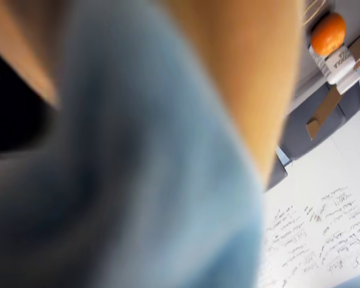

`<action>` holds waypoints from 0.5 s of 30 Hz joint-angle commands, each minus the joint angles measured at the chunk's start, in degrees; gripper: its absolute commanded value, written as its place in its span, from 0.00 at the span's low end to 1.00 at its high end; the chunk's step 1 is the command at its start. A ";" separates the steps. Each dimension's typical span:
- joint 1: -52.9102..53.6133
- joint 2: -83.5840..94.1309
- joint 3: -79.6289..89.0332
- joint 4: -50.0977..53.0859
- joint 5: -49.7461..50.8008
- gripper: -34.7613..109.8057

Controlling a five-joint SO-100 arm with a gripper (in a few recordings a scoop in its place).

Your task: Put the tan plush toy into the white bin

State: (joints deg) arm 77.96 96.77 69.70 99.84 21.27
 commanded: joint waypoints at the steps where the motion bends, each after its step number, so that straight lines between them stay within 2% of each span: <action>1: -0.18 0.62 -4.57 -0.44 0.44 0.87; 15: 2.29 -2.20 -3.60 -0.35 0.35 0.87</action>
State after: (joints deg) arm 78.05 92.72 69.70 99.84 21.27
